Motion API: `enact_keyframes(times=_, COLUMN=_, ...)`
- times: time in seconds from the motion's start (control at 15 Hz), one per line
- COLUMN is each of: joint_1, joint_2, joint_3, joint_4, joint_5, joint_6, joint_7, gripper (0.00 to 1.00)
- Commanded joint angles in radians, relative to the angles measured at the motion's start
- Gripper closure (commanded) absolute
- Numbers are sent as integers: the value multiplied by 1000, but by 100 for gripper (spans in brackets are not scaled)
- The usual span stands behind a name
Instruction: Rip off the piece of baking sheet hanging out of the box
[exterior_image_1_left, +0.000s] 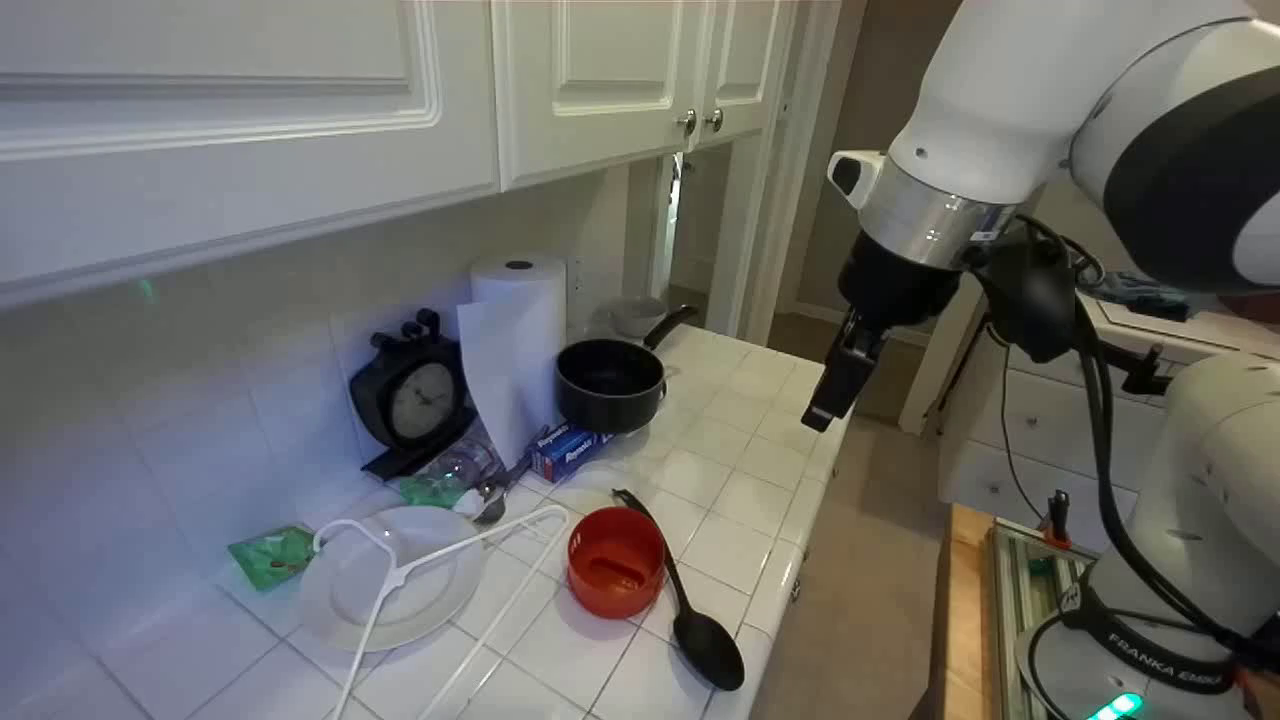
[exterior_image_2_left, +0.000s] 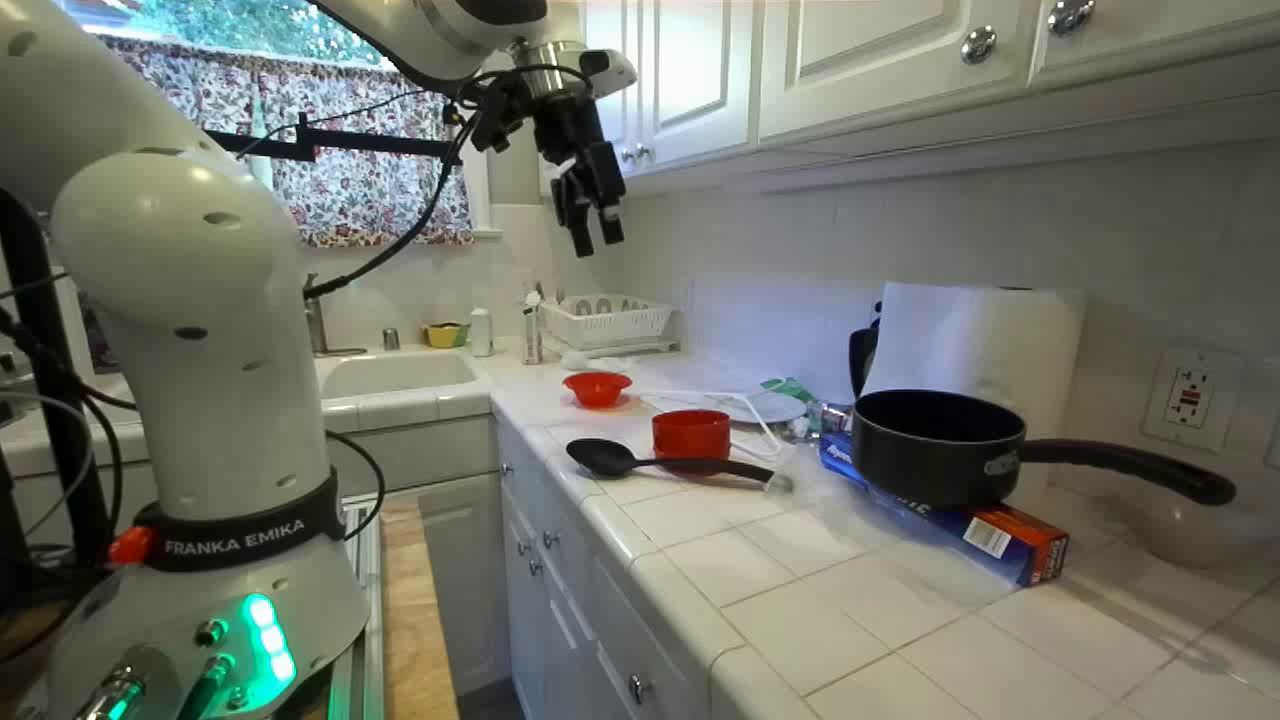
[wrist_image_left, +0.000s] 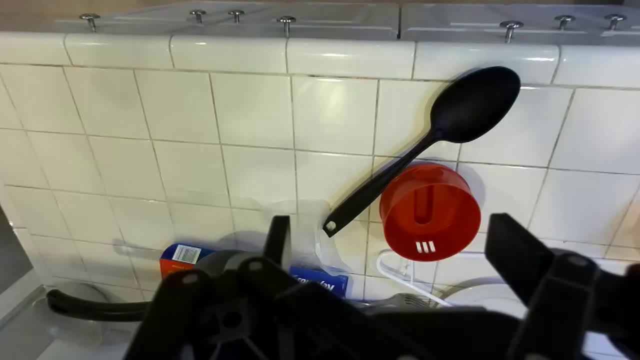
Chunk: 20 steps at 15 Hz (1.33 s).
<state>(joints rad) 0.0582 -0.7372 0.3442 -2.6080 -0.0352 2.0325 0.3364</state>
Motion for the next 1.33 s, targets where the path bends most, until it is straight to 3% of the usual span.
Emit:
enact_keyframes(times=0.0, joint_1=19, joint_2=5, joint_3=-16, joint_4=2, joint_5=-14, joint_6=-3, joint_7=12, gripper=0)
enact_keyframes(times=0.33, joint_1=19, joint_2=5, joint_3=-16, joint_4=2, joint_5=-14, joint_6=-3, joint_7=12, gripper=0)
enact_keyframes(times=0.47, joint_1=-31, joint_2=41, joint_3=-13, joint_4=10, joint_5=-55, joint_6=5, joint_7=47, gripper=0)
enact_keyframes(times=0.67, joint_1=-84, joint_2=89, joint_3=-39, joint_4=-13, joint_5=-120, joint_6=125, joint_7=57, gripper=0)
enact_keyframes(times=0.93, joint_1=-139, joint_2=214, joint_3=-90, joint_4=-36, joint_5=-186, joint_6=380, joint_7=40, gripper=0)
enact_keyframes(times=1.27, joint_1=-153, joint_2=377, joint_3=-151, joint_4=-36, joint_5=-182, joint_6=636, joint_7=-14, gripper=0)
